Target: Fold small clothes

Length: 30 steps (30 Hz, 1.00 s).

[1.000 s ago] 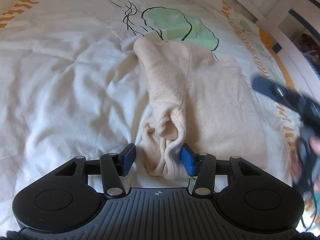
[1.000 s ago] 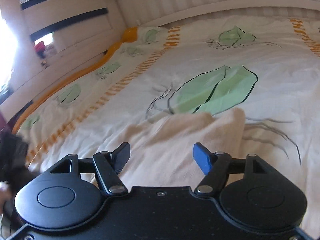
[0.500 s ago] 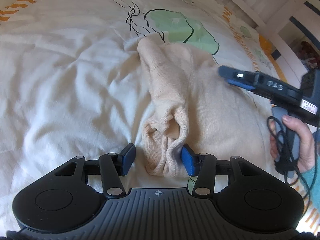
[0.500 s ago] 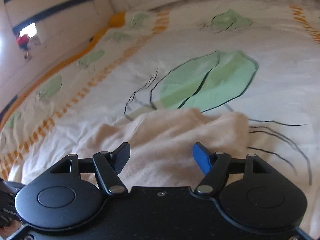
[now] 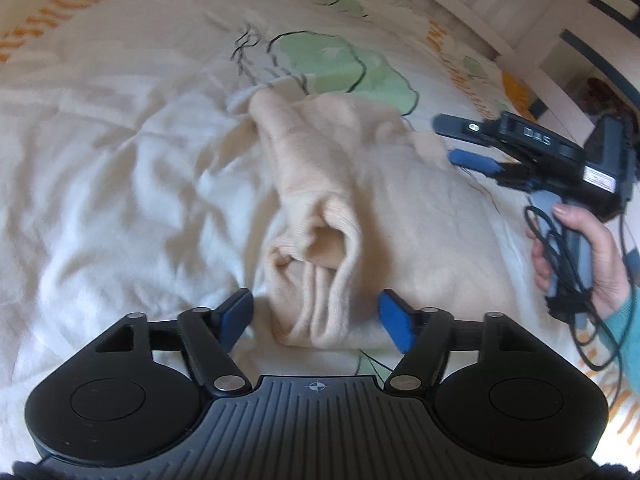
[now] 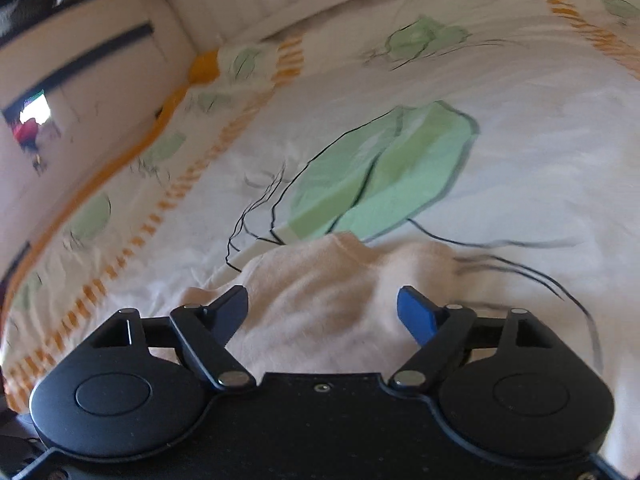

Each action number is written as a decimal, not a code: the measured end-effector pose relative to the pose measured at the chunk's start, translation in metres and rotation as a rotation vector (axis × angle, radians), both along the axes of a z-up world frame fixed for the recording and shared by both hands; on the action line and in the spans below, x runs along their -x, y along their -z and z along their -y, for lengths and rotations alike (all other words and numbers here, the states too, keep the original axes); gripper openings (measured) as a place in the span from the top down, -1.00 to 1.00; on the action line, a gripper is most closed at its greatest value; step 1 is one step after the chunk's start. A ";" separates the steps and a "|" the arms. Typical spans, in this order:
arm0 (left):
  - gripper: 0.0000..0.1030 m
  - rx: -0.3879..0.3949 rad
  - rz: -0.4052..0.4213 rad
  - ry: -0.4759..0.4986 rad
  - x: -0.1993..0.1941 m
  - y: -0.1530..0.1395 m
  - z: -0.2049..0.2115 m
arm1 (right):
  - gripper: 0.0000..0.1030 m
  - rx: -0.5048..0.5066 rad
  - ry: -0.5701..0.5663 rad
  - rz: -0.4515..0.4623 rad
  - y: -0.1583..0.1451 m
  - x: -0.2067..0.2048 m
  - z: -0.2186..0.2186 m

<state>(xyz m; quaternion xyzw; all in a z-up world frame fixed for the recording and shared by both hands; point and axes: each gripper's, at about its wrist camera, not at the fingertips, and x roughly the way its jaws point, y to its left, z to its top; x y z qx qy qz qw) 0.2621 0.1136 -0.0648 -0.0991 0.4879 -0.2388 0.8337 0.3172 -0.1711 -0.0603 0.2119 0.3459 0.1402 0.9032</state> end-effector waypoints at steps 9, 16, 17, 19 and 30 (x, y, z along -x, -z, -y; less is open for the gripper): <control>-0.44 0.043 -0.035 0.001 -0.016 0.004 0.014 | -0.77 -0.114 0.016 -0.106 0.029 0.017 0.031; -0.55 0.116 -0.090 0.010 -0.046 0.014 0.025 | -0.87 -0.251 -0.064 -0.097 0.042 -0.009 0.025; -0.56 0.131 -0.094 0.012 -0.049 0.016 0.026 | -0.90 -0.263 -0.084 -0.096 0.043 -0.014 0.022; -0.57 0.149 -0.105 0.022 -0.055 0.019 0.030 | -0.91 -0.263 -0.114 -0.087 0.045 -0.022 0.015; 0.29 0.185 -0.146 0.016 -0.055 0.012 0.048 | 0.12 -0.226 -0.109 -0.135 0.040 -0.015 0.015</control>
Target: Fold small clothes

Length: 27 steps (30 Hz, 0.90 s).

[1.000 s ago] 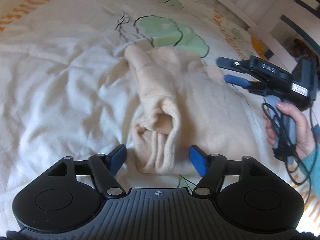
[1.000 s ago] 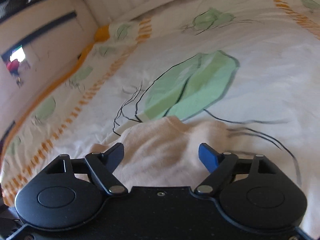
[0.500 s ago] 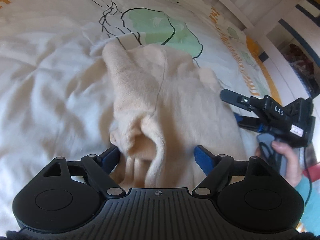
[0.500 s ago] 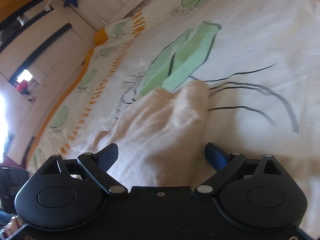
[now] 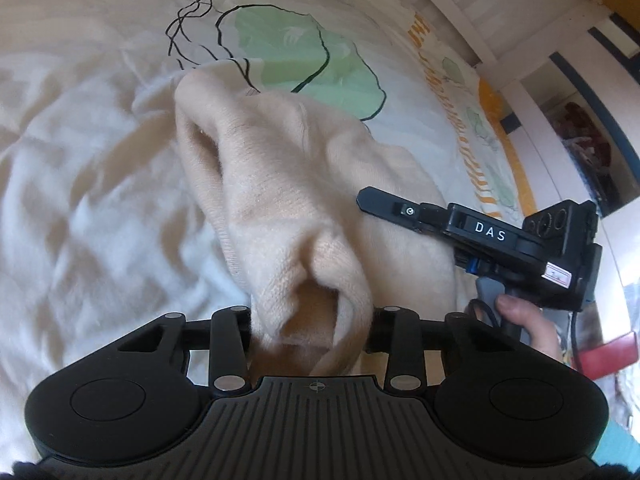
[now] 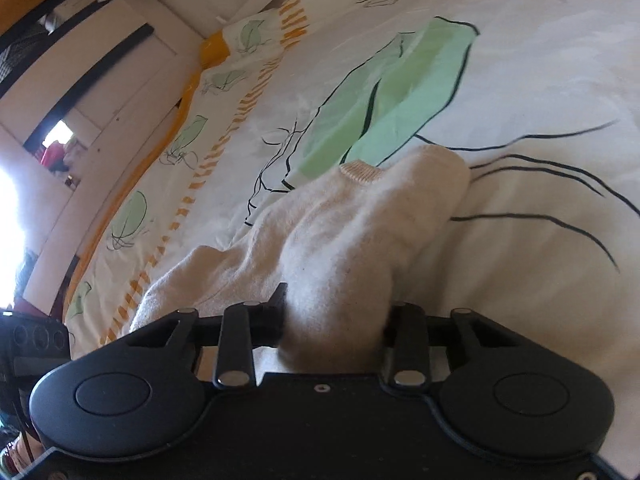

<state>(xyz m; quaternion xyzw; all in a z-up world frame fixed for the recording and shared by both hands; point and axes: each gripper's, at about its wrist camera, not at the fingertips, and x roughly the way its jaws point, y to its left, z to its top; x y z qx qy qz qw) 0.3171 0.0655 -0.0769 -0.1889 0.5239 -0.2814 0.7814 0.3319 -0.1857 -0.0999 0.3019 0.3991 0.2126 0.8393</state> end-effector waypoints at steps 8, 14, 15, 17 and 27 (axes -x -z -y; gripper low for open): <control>0.29 0.049 -0.050 0.039 0.049 -0.010 0.014 | 0.15 0.058 -0.028 -0.025 -0.022 0.054 0.012; 0.29 0.081 -0.086 0.066 0.108 -0.010 0.030 | 0.15 0.084 -0.039 -0.058 -0.030 0.120 0.022; 0.29 0.081 -0.088 0.073 0.117 -0.010 0.032 | 0.15 0.085 -0.039 -0.060 -0.031 0.132 0.024; 0.29 0.094 -0.096 0.100 0.135 -0.009 0.036 | 0.14 0.092 -0.043 -0.064 -0.034 0.153 0.028; -0.04 0.026 -0.085 -0.011 0.163 0.008 0.015 | -0.48 0.341 0.052 -0.001 -0.034 0.211 0.033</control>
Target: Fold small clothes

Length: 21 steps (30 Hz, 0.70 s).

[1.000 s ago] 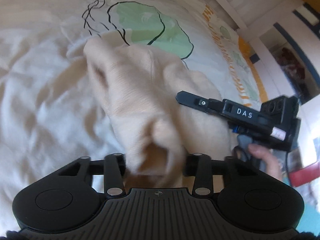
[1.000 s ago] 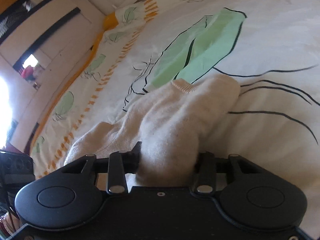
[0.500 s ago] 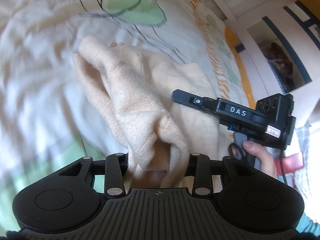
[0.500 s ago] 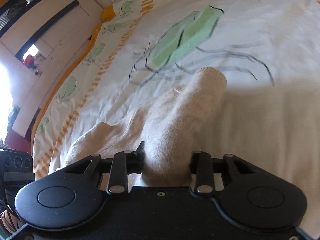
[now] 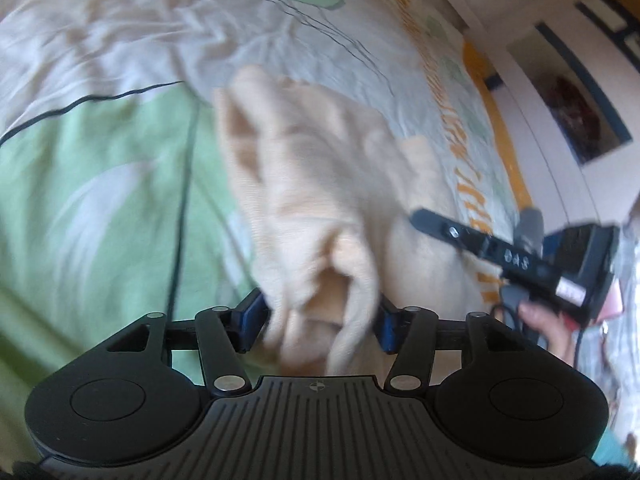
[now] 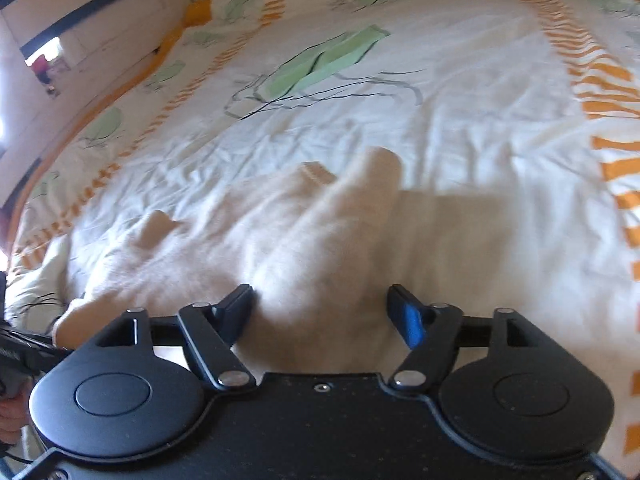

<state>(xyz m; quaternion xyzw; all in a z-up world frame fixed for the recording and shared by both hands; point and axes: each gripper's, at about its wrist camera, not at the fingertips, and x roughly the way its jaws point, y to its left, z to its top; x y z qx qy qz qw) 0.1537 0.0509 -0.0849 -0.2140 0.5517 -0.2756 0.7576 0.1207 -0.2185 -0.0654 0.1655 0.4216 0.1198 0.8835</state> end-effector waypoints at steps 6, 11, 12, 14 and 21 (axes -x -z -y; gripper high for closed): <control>-0.06 -0.026 0.042 -0.036 0.013 0.001 -0.014 | -0.57 -0.039 0.081 0.030 0.008 0.019 0.007; -0.06 -0.029 0.037 -0.071 0.027 0.003 -0.021 | -0.57 -0.094 0.130 0.055 0.016 0.031 0.018; -0.06 -0.032 0.042 -0.076 0.027 0.003 -0.020 | -0.57 -0.117 0.148 0.054 0.018 0.031 0.021; -0.06 -0.044 0.056 -0.079 0.034 0.003 -0.020 | -0.57 -0.142 0.176 0.053 0.019 0.035 0.026; -0.07 -0.183 0.238 -0.088 0.068 -0.032 -0.014 | -0.63 -0.136 0.236 0.116 0.001 0.060 0.035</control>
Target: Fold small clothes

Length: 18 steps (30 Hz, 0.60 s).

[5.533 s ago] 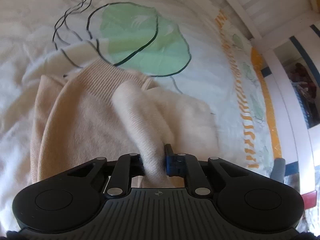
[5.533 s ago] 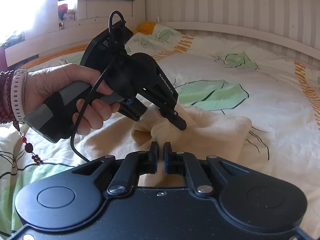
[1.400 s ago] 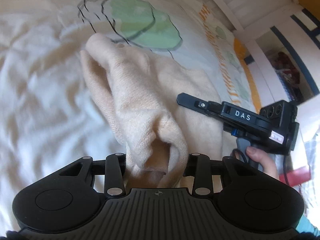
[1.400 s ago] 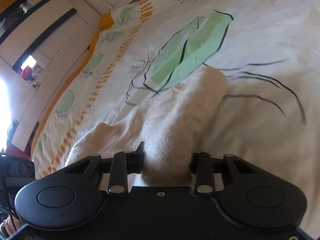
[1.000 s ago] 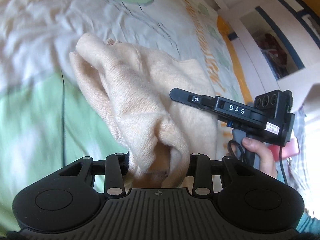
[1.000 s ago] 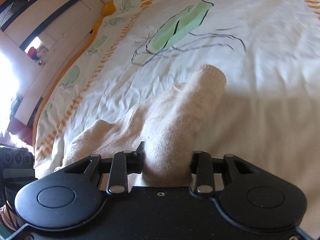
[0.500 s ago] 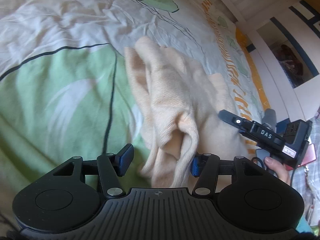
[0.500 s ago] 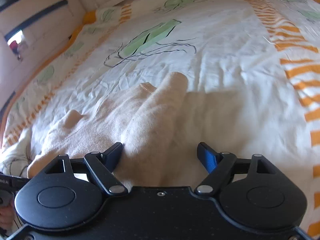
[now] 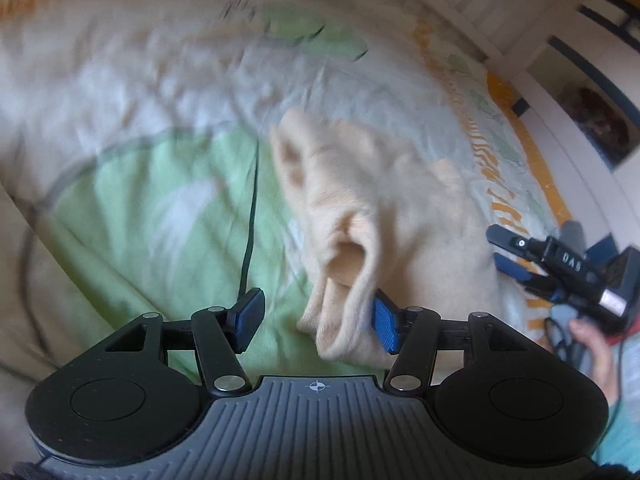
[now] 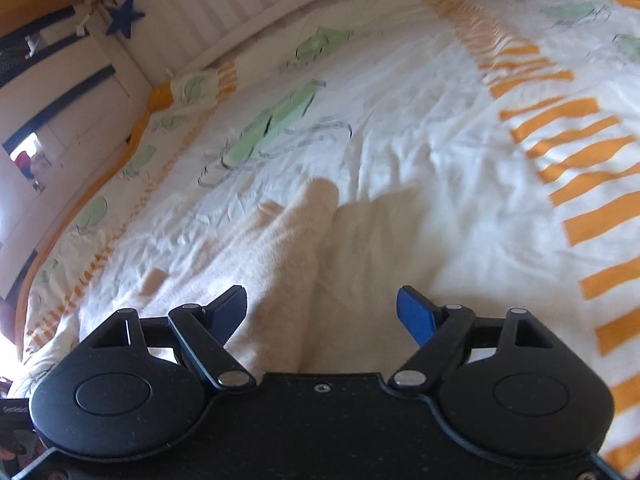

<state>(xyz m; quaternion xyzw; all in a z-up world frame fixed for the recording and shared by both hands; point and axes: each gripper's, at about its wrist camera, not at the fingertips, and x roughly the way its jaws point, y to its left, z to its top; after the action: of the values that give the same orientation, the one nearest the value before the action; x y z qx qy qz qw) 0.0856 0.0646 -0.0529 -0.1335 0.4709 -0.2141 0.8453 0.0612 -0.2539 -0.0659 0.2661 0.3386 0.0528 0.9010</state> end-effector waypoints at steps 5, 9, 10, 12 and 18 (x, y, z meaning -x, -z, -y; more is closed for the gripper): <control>-0.07 -0.137 0.234 0.067 0.017 -0.041 0.021 | -0.64 0.090 0.022 0.027 -0.016 0.011 -0.008; -0.07 -0.154 0.293 0.079 -0.001 -0.050 0.044 | -0.64 0.205 -0.020 0.035 -0.025 0.009 -0.028; -0.07 -0.161 0.295 0.071 -0.007 -0.048 0.048 | -0.65 0.233 -0.036 0.041 -0.027 0.008 -0.034; -0.07 -0.179 0.283 0.053 -0.021 -0.037 0.057 | -0.65 0.289 -0.073 0.042 -0.028 0.006 -0.047; -0.36 -0.204 0.098 -0.031 -0.039 0.022 0.039 | -0.72 0.449 -0.148 -0.092 -0.004 0.002 -0.075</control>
<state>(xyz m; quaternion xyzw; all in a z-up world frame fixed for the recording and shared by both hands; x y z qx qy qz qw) 0.1246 0.0253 -0.0752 -0.0436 0.4462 -0.1582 0.8798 0.0595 -0.1784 -0.0615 0.0358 0.4010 0.0301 0.9149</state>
